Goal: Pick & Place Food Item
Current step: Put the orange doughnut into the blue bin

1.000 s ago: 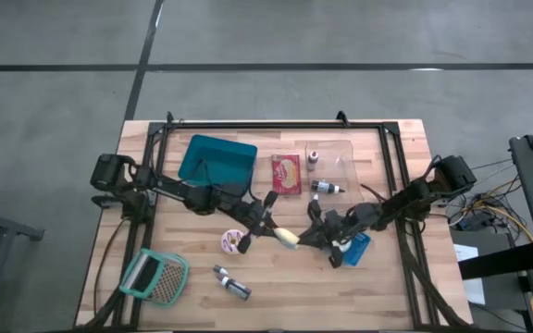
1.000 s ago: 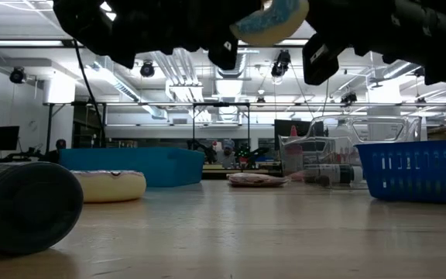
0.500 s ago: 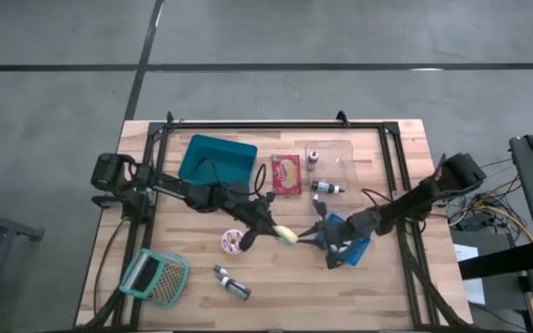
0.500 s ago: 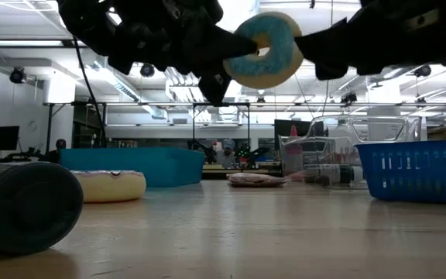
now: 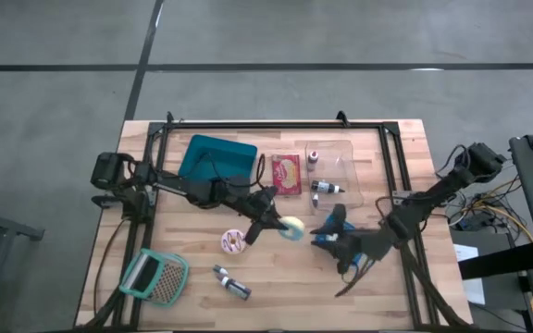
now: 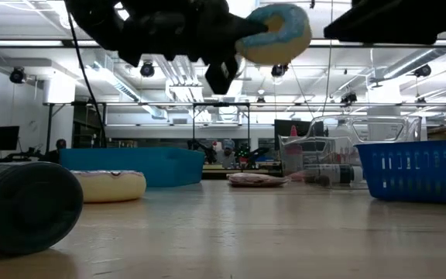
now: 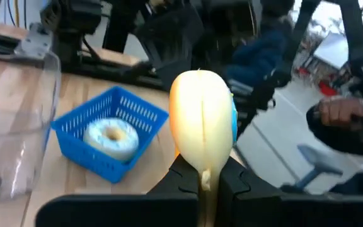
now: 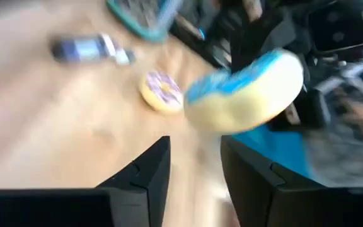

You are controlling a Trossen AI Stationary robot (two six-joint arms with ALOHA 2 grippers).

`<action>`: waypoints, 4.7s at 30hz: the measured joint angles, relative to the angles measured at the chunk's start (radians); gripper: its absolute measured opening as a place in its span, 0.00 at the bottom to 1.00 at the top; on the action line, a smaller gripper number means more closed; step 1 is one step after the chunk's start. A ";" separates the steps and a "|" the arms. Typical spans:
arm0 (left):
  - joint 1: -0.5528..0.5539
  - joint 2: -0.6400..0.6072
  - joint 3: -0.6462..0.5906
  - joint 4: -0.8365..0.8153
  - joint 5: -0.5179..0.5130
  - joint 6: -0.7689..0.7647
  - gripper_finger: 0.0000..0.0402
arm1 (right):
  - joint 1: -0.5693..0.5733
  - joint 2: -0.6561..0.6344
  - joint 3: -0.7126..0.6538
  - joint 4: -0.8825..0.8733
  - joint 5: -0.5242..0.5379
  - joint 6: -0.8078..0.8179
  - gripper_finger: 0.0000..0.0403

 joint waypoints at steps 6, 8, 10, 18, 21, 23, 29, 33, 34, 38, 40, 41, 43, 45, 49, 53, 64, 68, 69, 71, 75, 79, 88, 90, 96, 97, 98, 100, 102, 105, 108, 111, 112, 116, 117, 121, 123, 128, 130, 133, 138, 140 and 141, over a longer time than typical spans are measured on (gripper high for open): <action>0.046 0.000 0.032 -0.006 0.006 -0.086 0.02 | 0.062 0.111 0.136 -0.323 0.304 -0.085 0.35; 0.062 0.000 0.032 -0.014 0.007 -0.114 0.02 | 0.061 0.164 0.158 -0.393 0.408 -0.130 0.35; 0.073 0.010 0.033 -0.012 0.017 -0.140 0.02 | 0.060 0.221 0.164 -0.422 0.516 -0.190 0.34; 0.090 0.119 0.100 0.001 0.123 -0.214 0.02 | 0.058 0.407 0.161 -0.427 0.860 -0.303 0.35; 0.103 0.152 0.142 -0.002 0.163 -0.214 0.02 | 0.078 0.446 0.161 -0.427 0.873 -0.300 0.35; 0.119 0.170 0.163 -0.021 0.181 -0.214 0.02 | 0.096 0.464 0.161 -0.427 0.872 -0.309 0.34; 0.165 0.199 0.197 -0.060 0.228 -0.218 0.02 | 0.161 0.476 0.160 -0.432 0.872 -0.358 0.34; 0.180 0.218 0.216 -0.063 0.267 -0.234 0.02 | 0.186 0.475 0.163 -0.430 0.872 -0.415 0.35; 0.180 0.223 0.224 -0.063 0.271 -0.237 0.02 | 0.186 0.475 0.163 -0.430 0.872 -0.424 0.36; 0.178 0.236 0.257 -0.101 0.278 -0.229 0.02 | 0.182 0.474 0.163 -0.430 0.872 -0.455 0.37; 0.178 0.244 0.270 -0.116 0.281 -0.224 0.02 | 0.172 0.474 0.163 -0.430 0.872 -0.471 0.37; 0.178 0.247 0.277 -0.117 0.283 -0.224 0.02 | 0.167 0.474 0.163 -0.430 0.871 -0.479 0.38; 0.179 0.252 0.289 -0.121 0.285 -0.223 0.02 | 0.159 0.473 0.162 -0.430 0.872 -0.496 0.38; 0.180 0.258 0.300 -0.125 0.287 -0.216 0.02 | 0.155 0.473 0.162 -0.430 0.871 -0.507 0.38; 0.182 0.274 0.312 -0.141 0.288 -0.205 0.02 | 0.155 0.473 0.162 -0.430 0.871 -0.517 0.38; 0.184 0.282 0.316 -0.139 0.290 -0.201 0.02 | 0.153 0.473 0.162 -0.430 0.871 -0.523 0.38; 0.185 0.289 0.316 -0.138 0.287 -0.197 0.02 | 0.096 0.472 0.174 -0.430 0.871 -0.529 0.40; 0.185 0.289 0.316 -0.137 0.288 -0.195 0.02 | 0.083 0.471 0.180 -0.430 0.870 -0.536 0.40; 0.185 0.289 0.316 -0.137 0.288 -0.194 0.02 | 0.083 0.471 0.181 -0.430 0.870 -0.543 0.40; 0.185 0.289 0.316 -0.136 0.288 -0.193 0.02 | 0.084 0.471 0.182 -0.430 0.871 -0.546 0.40; 0.185 0.289 0.317 -0.136 0.299 -0.194 0.02 | 0.085 0.471 0.182 -0.431 0.870 -0.547 0.39; 0.185 0.289 0.330 -0.137 0.317 -0.194 0.02 | 0.099 0.471 0.182 -0.431 0.870 -0.546 0.39; 0.183 0.289 0.373 -0.159 0.341 -0.195 0.02 | 0.146 0.471 0.189 -0.430 0.870 -0.533 0.44; 0.181 0.289 0.382 -0.164 0.342 -0.195 0.02 | 0.146 0.471 0.203 -0.430 0.870 -0.531 0.46; 0.177 0.288 0.389 -0.181 0.343 -0.194 0.02 | 0.133 0.470 0.265 -0.434 0.870 -0.542 0.50; 0.177 0.288 0.389 -0.181 0.343 -0.194 0.02 | 0.131 0.470 0.274 -0.442 0.870 -0.542 0.50; 0.177 0.288 0.389 -0.182 0.343 -0.194 0.02 | 0.130 0.470 0.284 -0.458 0.870 -0.539 0.50; 0.177 0.287 0.389 -0.183 0.343 -0.193 0.02 | 0.128 0.470 0.301 -0.491 0.870 -0.537 0.50; 0.175 0.287 0.389 -0.184 0.343 -0.191 0.02 | 0.126 0.470 0.311 -0.508 0.869 -0.531 0.50; 0.173 0.287 0.389 -0.188 0.347 -0.191 0.03 | 0.120 0.470 0.315 -0.531 0.868 -0.527 0.50; 0.170 0.287 0.389 -0.198 0.348 -0.183 0.03 | 0.108 0.470 0.310 -0.570 0.867 -0.519 0.50; 0.165 0.287 0.389 -0.202 0.348 -0.171 0.03 | 0.093 0.470 0.302 -0.591 0.867 -0.516 0.50; 0.163 0.287 0.389 -0.202 0.348 -0.170 0.03 | 0.087 0.470 0.300 -0.592 0.867 -0.516 0.49; 0.163 0.287 0.389 -0.203 0.351 -0.165 0.03 | 0.072 0.470 0.298 -0.595 0.868 -0.516 0.41; 0.163 0.287 0.389 -0.203 0.351 -0.164 0.03 | 0.072 0.470 0.298 -0.595 0.868 -0.513 0.38; 0.162 0.287 0.389 -0.203 0.351 -0.155 0.03 | 0.073 0.470 0.298 -0.610 0.869 -0.493 0.18; 0.163 0.287 0.389 -0.203 0.350 -0.149 0.03 | 0.073 0.470 0.298 -0.619 0.870 -0.482 0.07; 0.163 0.287 0.389 -0.203 0.354 -0.111 0.05 | 0.073 0.470 0.311 -0.618 0.870 -0.430 0.03; 0.163 0.287 0.389 -0.202 0.383 -0.078 0.09 | 0.073 0.470 0.326 -0.618 0.870 -0.416 0.03; 0.164 0.282 0.389 -0.202 0.444 -0.013 0.16 | 0.074 0.470 0.356 -0.617 0.868 -0.414 0.03; 0.164 0.248 0.388 -0.200 0.490 0.075 0.23 | 0.075 0.470 0.401 -0.615 0.874 -0.414 0.02; 0.164 0.235 0.388 -0.200 0.492 0.104 0.25 | 0.075 0.470 0.408 -0.615 0.875 -0.418 0.02; 0.164 0.227 0.388 -0.196 0.493 0.120 0.27 | 0.075 0.470 0.409 -0.616 0.875 -0.420 0.02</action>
